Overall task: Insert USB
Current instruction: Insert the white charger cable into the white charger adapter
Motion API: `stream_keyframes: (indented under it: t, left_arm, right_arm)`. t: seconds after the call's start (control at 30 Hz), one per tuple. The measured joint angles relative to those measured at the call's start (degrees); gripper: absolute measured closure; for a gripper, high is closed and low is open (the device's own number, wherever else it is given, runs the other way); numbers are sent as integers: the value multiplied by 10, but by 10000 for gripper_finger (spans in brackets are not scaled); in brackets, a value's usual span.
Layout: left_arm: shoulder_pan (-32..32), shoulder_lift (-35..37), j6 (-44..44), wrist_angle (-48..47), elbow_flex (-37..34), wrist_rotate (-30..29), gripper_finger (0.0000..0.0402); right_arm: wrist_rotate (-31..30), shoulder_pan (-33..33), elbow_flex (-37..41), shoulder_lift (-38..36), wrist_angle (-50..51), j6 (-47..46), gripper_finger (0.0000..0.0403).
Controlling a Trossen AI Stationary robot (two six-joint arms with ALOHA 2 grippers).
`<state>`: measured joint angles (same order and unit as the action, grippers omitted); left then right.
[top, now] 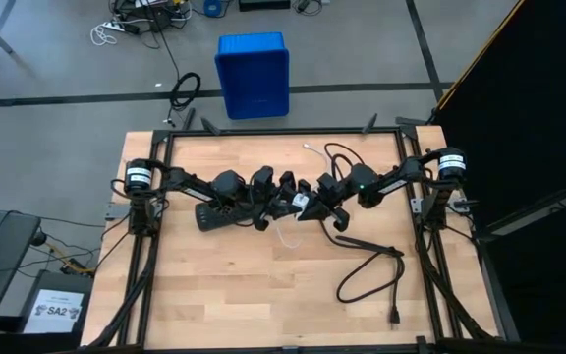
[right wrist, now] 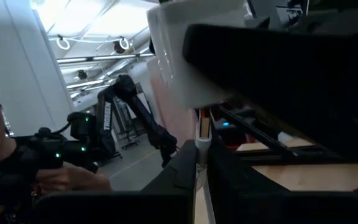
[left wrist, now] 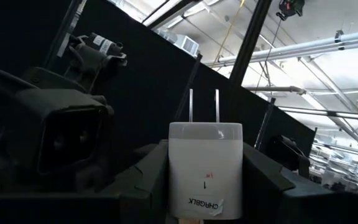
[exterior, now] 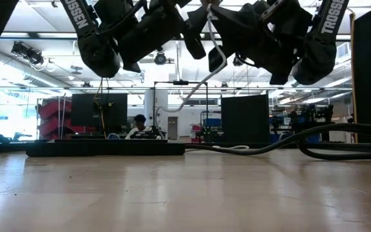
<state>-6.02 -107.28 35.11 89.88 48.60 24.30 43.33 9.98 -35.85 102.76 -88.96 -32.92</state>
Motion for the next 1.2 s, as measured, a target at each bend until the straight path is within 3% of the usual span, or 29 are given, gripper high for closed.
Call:
stream_keyframes:
  t: [0.27, 1.2]
  left_arm:
    - [0, 0, -4, 0, 0, 34, 277]
    - [0, 1, -21, 2, 3, 41, 277]
  right_arm:
    - [20, 0, -7, 0, 2, -5, 403]
    - [30, 0, -16, 0, 1, 1, 403]
